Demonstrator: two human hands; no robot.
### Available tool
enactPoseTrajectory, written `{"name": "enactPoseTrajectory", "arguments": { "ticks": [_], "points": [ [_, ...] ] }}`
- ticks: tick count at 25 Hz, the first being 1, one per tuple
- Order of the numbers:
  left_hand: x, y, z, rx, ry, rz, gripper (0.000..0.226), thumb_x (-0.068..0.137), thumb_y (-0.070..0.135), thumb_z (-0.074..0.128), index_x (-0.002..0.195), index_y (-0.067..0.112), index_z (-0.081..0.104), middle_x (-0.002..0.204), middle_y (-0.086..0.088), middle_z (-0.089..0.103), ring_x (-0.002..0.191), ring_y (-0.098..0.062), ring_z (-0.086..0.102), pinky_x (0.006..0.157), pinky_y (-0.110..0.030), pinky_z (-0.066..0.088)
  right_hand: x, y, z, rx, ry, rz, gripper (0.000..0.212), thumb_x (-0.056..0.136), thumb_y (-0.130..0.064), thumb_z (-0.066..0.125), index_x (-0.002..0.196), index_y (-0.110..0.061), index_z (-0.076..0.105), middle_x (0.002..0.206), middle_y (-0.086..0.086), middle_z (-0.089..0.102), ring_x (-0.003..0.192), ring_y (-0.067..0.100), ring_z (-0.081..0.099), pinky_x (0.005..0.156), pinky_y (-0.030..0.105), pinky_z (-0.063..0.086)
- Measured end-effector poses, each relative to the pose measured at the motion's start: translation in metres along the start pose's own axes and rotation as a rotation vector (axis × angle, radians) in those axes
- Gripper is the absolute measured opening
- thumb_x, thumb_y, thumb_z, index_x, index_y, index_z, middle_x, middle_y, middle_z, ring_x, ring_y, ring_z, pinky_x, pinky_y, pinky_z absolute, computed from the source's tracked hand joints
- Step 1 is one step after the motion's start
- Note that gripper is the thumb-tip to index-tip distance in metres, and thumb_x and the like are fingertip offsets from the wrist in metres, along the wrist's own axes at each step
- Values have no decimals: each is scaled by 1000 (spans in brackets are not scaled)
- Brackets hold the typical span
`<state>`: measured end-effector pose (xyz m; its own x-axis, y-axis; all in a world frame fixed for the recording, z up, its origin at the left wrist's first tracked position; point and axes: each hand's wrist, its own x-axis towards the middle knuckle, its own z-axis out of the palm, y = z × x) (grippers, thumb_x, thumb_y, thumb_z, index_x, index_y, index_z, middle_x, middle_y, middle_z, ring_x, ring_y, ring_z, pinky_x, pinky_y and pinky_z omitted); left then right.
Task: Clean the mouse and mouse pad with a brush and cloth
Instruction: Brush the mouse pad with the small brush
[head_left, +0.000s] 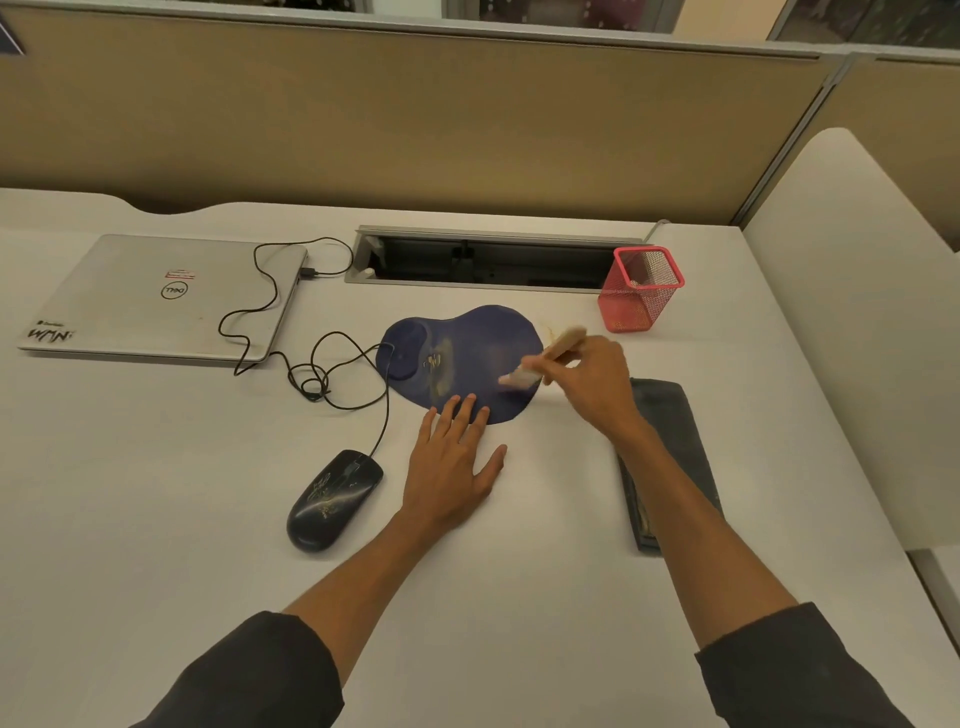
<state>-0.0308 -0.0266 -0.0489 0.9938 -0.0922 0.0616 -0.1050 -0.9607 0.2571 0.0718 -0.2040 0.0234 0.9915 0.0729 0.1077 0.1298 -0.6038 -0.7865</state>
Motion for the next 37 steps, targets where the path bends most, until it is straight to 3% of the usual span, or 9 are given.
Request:
{"name": "enactPoseTrajectory", "arguments": {
  "ticks": [3, 7, 11, 14, 18, 22, 30, 33, 37],
  "points": [
    [0, 0, 1, -35, -16, -12, 65, 96, 57, 25, 150, 22, 22, 159, -1, 17, 148, -17, 6, 119, -34, 1, 20, -6, -3, -56, 126, 8, 31, 83, -48, 65, 88, -18, 69, 81, -3, 67, 68, 12, 63, 59, 15, 42],
    [0, 0, 2, -31, -47, -23, 65, 96, 58, 23, 151, 23, 17, 160, 0, 12, 148, -16, 2, 119, -35, -1, 30, -9, 8, -79, 59, 10, 27, 89, -38, 60, 102, -14, 66, 99, 3, 69, 83, 16, 64, 61, 15, 45],
    [1, 0, 2, -28, -54, -26, 66, 96, 58, 22, 151, 23, 17, 160, 0, 12, 148, -16, 1, 120, -36, 0, 20, -22, 27, -44, 143, -93, 27, 90, -35, 58, 95, -10, 64, 80, -5, 61, 61, 8, 56, 57, 14, 44],
    [0, 0, 2, -22, -39, -18, 64, 97, 56, 24, 151, 22, 19, 159, -1, 15, 148, -17, 4, 119, -35, 0, 5, -14, 35, -350, -4, -150, 30, 96, -32, 50, 95, -5, 64, 81, 7, 68, 67, 20, 63, 65, 30, 53],
    [1, -1, 4, -16, -21, -9, 63, 97, 56, 25, 150, 22, 22, 159, -2, 18, 148, -18, 7, 119, -36, 1, 20, -21, 25, -379, 218, -275, 28, 92, -29, 54, 90, -4, 66, 76, 10, 67, 66, 20, 60, 67, 35, 47],
    [1, -1, 5, -12, -37, -13, 64, 97, 57, 24, 151, 23, 20, 159, -2, 17, 148, -18, 6, 118, -35, -1, 22, -20, 32, -538, -9, -240, 31, 96, -33, 47, 99, -7, 64, 85, 10, 68, 76, 23, 63, 82, 36, 43],
    [0, -1, 4, -13, -31, -10, 63, 97, 56, 24, 151, 23, 20, 159, -1, 16, 148, -17, 5, 119, -36, 1, 47, -23, 28, -517, 29, -171, 33, 97, -35, 45, 97, -8, 64, 84, 9, 68, 79, 23, 63, 84, 37, 42],
    [1, -2, 4, -17, -29, -14, 63, 97, 56, 24, 151, 23, 20, 159, -1, 16, 148, -17, 5, 120, -37, 3, 56, -29, 26, -310, 133, -189, 33, 95, -36, 48, 89, -9, 66, 78, 7, 66, 72, 19, 60, 76, 37, 44],
    [0, -1, 4, -22, -40, -11, 63, 97, 56, 24, 151, 23, 19, 159, -1, 15, 148, -17, 4, 120, -37, 3, 54, -25, 33, -549, -16, -227, 32, 96, -34, 46, 96, -9, 65, 83, 9, 68, 80, 21, 60, 91, 39, 37]
  ]
}}
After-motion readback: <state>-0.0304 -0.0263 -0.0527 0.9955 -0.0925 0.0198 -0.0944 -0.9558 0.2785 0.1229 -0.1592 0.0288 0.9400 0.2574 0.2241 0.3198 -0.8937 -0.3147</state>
